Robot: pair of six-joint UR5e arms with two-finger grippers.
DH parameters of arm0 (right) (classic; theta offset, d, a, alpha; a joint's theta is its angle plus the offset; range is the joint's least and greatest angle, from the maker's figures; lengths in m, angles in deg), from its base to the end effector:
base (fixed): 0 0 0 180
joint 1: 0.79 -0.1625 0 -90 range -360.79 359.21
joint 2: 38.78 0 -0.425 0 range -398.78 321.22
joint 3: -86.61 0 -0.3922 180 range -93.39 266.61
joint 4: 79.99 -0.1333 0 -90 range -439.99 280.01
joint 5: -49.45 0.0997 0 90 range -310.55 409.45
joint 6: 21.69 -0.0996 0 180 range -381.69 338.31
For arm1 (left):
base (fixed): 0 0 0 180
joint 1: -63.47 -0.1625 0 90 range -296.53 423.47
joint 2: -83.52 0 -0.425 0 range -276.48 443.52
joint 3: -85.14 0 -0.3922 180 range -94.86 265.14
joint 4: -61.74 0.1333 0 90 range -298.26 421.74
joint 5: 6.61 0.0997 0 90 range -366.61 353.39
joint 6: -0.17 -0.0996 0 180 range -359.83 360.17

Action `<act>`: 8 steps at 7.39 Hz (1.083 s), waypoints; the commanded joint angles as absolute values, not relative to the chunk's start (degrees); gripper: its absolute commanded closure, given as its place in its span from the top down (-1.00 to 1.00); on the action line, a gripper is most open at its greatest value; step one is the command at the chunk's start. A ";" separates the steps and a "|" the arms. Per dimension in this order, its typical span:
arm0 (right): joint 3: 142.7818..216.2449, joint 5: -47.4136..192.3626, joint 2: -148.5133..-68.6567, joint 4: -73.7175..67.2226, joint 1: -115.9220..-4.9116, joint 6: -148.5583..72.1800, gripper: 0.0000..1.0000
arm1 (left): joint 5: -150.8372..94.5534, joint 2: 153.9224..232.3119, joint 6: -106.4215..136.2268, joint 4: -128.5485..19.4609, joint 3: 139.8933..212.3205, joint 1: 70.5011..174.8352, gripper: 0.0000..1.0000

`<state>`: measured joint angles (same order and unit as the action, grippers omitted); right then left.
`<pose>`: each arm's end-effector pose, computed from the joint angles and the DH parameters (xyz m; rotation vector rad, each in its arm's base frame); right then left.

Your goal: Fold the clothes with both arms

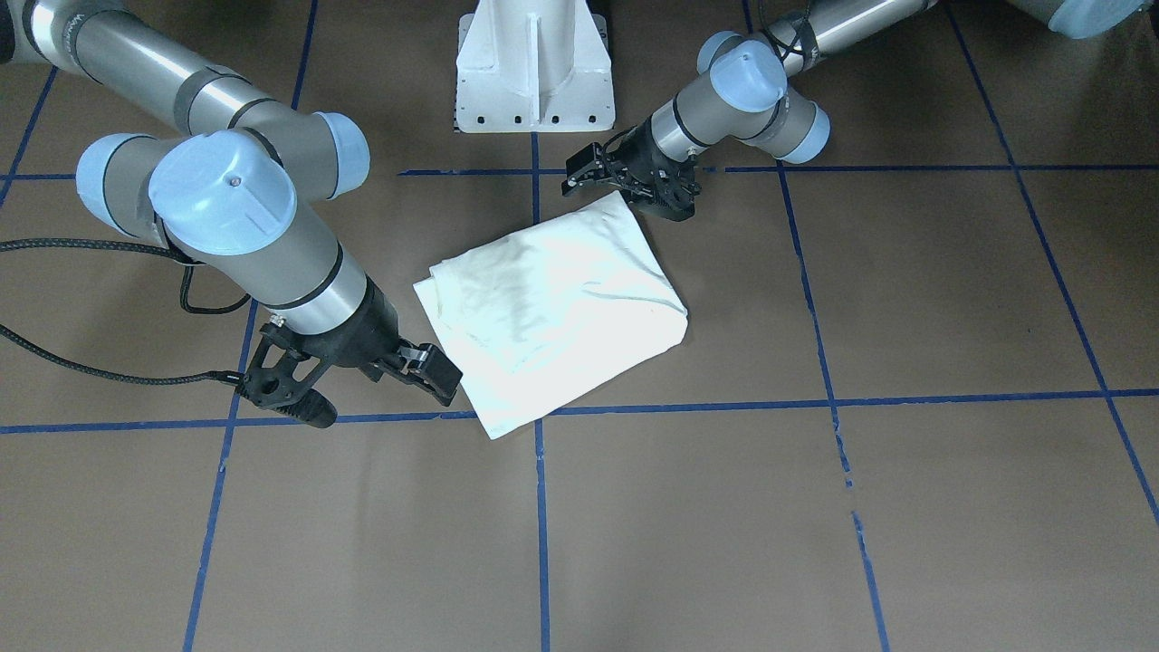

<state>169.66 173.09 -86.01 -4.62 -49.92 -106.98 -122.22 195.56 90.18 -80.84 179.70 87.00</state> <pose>-0.4212 -0.6062 0.2209 -0.1027 -1.0164 0.4493 0.5298 -0.3291 0.2998 -0.0881 1.3980 -0.0326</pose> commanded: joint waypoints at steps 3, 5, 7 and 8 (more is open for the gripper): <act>173.79 173.64 -92.02 -3.97 -54.55 -96.07 1.00 | -132.01 188.13 72.82 -69.55 190.39 106.58 1.00; 177.99 174.26 -94.75 7.82 -59.64 -80.24 1.00 | -131.33 188.02 64.21 -49.72 197.69 115.45 1.00; 185.10 174.52 -102.63 17.97 -66.49 -60.11 1.00 | -131.24 187.33 42.39 -34.84 198.78 128.27 1.00; 187.65 175.74 -108.76 18.35 -70.70 -50.96 1.00 | -131.24 187.06 30.35 -28.94 197.65 134.69 1.00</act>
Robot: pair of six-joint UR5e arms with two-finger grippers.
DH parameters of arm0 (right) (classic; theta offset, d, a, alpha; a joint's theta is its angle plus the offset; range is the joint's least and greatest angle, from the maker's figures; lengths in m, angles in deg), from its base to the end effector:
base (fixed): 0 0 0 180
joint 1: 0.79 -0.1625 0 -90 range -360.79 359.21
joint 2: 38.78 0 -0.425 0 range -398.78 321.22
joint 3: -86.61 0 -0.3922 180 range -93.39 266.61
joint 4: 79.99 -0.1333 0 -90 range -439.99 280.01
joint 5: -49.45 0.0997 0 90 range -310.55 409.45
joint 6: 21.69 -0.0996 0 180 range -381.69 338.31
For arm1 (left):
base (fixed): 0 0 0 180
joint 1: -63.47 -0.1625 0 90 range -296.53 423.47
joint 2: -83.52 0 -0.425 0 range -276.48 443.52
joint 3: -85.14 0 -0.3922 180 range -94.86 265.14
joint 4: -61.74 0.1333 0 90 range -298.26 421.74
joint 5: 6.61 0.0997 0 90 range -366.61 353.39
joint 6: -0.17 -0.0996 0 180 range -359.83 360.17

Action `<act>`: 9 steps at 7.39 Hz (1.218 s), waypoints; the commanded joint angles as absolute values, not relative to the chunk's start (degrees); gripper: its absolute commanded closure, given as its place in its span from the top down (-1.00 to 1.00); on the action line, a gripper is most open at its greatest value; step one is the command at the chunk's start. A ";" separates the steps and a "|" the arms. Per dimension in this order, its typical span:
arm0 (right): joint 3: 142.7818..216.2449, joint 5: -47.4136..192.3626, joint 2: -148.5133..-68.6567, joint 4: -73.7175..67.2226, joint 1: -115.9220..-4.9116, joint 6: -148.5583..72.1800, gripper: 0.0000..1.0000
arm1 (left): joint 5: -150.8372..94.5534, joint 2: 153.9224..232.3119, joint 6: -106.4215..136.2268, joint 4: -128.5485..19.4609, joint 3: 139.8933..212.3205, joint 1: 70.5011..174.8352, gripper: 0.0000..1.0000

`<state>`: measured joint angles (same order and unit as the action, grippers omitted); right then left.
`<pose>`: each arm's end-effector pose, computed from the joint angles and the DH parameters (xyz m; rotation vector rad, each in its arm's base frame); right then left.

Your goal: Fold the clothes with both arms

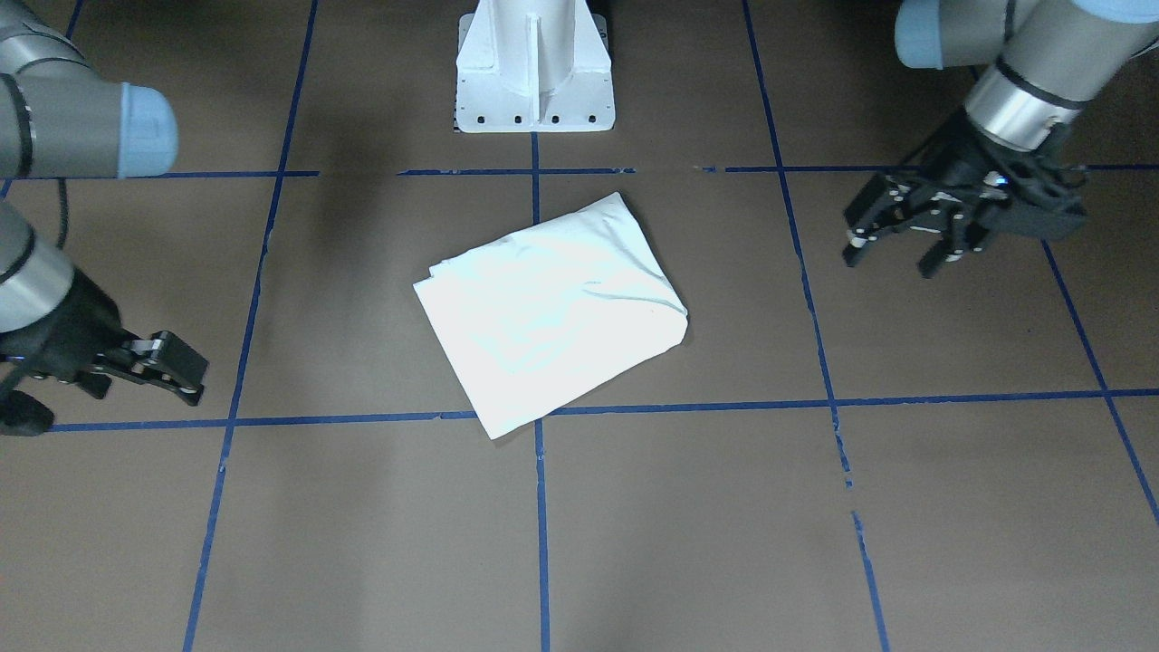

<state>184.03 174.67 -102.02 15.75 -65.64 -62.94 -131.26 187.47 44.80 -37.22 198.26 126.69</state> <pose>-0.2043 -0.6136 0.3457 0.0725 -0.7664 0.1145 0.1765 -0.5198 0.3237 0.2976 0.9158 -0.0443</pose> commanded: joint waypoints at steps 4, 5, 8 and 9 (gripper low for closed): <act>188.29 185.59 -129.52 18.01 -87.18 -14.88 1.00 | -132.11 175.34 -5.36 -24.82 193.94 153.81 1.00; 189.25 185.25 -129.92 17.66 -87.18 -15.09 1.00 | -132.12 174.24 -2.23 -30.67 190.38 153.56 1.00; 186.20 184.27 -128.68 18.27 -87.09 -17.02 1.00 | -132.29 173.08 -2.03 -37.50 182.62 153.65 1.00; 185.66 184.97 -128.95 18.44 -87.18 -17.12 1.00 | -132.29 171.43 -2.03 -36.27 182.26 153.56 1.00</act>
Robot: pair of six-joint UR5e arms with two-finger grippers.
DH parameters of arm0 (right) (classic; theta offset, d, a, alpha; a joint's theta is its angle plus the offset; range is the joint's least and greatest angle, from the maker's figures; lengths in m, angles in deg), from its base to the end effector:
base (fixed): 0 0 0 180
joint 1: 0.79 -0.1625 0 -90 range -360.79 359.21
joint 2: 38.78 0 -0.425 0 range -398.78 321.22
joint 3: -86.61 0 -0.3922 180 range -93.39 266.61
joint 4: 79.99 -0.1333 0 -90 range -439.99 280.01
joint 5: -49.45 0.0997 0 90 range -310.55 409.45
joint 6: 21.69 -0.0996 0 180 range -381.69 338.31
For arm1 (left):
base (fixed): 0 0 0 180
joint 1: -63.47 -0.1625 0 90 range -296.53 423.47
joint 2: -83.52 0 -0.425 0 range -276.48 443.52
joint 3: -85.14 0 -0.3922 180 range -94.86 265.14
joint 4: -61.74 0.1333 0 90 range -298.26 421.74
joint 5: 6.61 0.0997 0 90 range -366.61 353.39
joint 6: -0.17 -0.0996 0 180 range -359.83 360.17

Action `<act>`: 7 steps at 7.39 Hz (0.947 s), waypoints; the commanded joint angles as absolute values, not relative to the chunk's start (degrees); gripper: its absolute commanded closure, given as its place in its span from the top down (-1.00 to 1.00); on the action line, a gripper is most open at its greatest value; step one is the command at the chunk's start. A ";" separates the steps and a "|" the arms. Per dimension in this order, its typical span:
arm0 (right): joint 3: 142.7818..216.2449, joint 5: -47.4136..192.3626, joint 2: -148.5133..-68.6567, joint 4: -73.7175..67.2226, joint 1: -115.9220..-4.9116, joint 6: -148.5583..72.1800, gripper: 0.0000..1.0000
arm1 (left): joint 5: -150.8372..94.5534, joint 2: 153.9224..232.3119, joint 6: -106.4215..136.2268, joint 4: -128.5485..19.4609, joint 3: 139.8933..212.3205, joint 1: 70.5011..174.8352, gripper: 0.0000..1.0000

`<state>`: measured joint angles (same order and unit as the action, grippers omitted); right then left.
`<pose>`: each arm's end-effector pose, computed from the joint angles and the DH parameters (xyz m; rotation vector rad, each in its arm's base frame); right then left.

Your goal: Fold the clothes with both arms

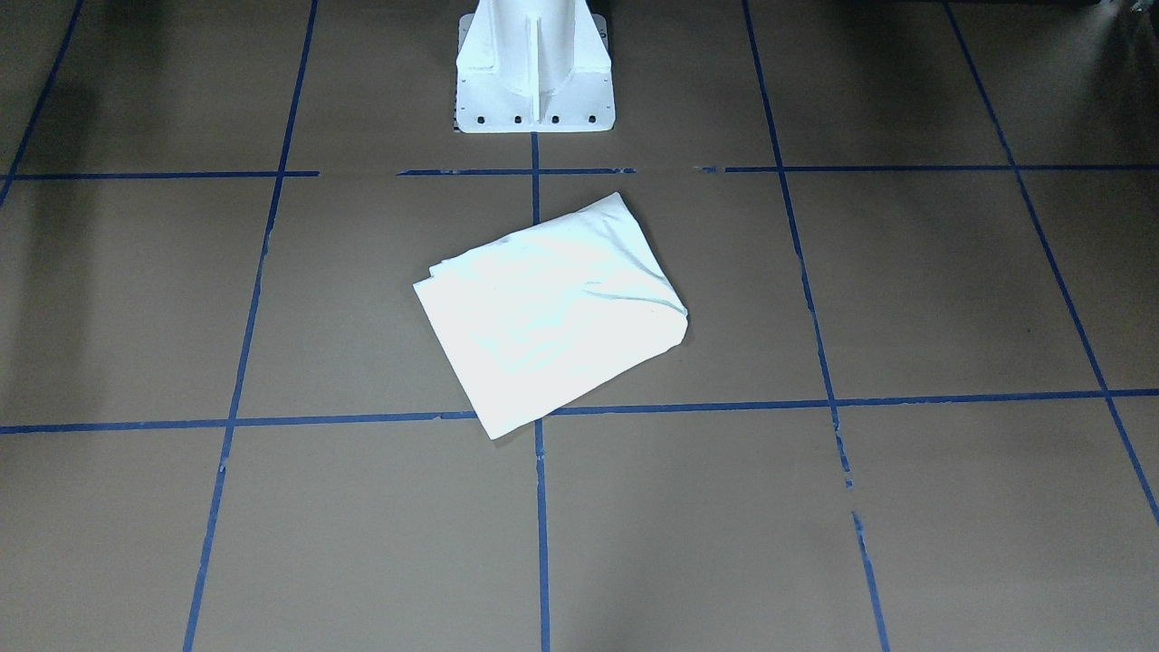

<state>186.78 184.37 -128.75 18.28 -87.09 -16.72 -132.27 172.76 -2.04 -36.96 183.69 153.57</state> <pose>0.0313 -0.4913 0.5852 0.0407 -0.7844 -0.1567 -0.0761 -0.5014 0.5836 0.2909 0.6125 0.1250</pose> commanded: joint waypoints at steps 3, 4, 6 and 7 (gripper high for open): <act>184.61 185.15 -129.74 18.18 -89.11 -17.12 1.00 | -134.03 171.15 -2.03 -36.09 181.82 153.56 1.00; 184.43 186.03 -131.66 17.92 -90.16 -16.86 1.00 | -135.27 170.98 -2.03 -36.09 181.90 153.56 1.00; 183.99 187.52 -132.03 17.83 -92.01 -16.85 1.00 | -135.28 170.97 -2.03 -36.09 181.73 153.56 1.00; 183.99 187.53 -131.86 17.83 -92.02 -16.85 1.00 | -135.28 170.97 -2.03 -36.09 181.82 153.56 1.00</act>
